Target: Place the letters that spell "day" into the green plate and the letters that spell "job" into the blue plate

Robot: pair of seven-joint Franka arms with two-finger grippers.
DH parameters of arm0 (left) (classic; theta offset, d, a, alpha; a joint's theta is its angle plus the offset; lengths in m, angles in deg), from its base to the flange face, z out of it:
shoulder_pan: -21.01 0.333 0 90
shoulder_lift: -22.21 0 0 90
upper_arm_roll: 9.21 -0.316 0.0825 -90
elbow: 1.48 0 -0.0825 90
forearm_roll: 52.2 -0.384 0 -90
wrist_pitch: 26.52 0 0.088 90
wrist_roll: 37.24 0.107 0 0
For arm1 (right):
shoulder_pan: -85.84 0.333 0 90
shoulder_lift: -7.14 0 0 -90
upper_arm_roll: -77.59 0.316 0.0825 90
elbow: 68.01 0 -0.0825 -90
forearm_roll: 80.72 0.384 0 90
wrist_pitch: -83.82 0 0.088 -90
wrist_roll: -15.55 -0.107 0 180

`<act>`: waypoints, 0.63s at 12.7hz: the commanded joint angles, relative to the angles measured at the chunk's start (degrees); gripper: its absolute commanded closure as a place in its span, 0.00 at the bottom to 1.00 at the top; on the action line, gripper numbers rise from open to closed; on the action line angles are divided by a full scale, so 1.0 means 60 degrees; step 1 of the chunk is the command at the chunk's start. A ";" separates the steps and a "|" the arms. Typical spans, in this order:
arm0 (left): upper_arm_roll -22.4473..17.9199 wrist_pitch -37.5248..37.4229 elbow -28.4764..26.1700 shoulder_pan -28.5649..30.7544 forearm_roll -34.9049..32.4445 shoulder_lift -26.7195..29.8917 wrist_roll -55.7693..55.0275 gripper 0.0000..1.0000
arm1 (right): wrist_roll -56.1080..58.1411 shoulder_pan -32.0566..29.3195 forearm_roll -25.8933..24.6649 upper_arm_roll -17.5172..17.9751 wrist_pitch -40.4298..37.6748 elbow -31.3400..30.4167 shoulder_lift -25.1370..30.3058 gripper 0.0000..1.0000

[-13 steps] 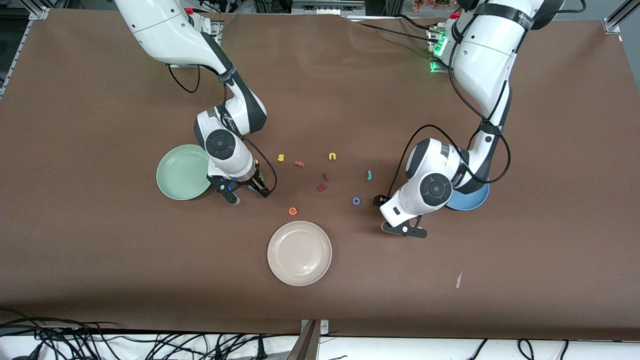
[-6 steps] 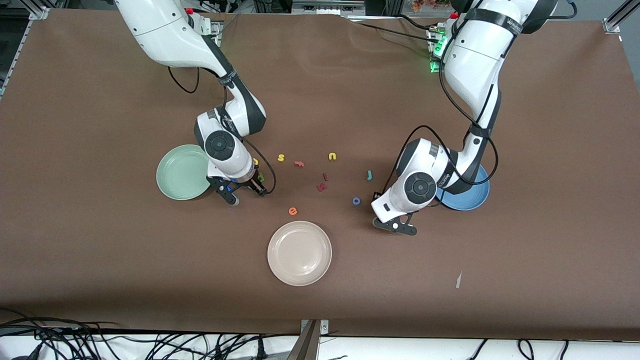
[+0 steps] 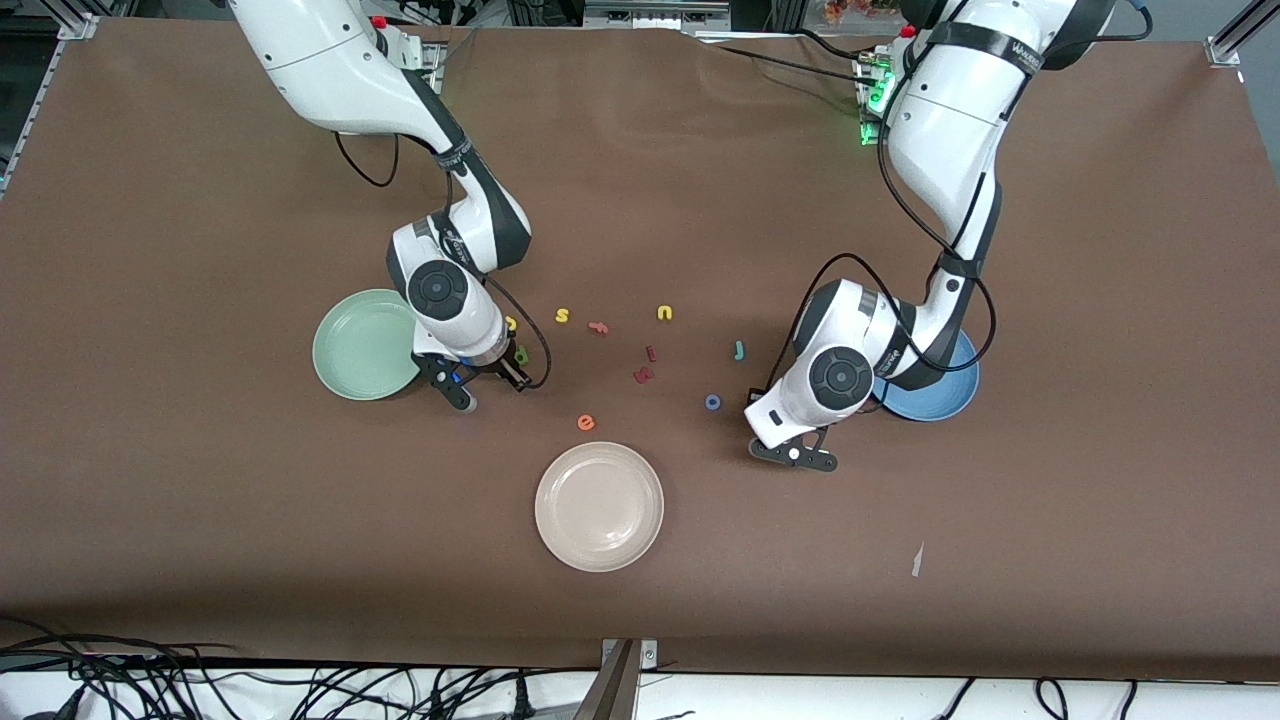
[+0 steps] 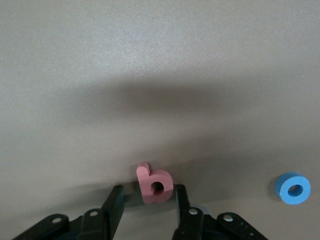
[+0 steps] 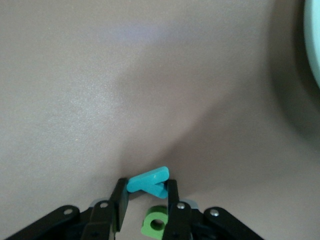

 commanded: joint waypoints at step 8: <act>-0.0069 0.0156 0.0266 0.0003 -0.0242 -0.0136 -0.0774 0.89 | 0.5182 0.0001 0.0453 -0.2576 -0.2247 -0.2061 0.2826 0.79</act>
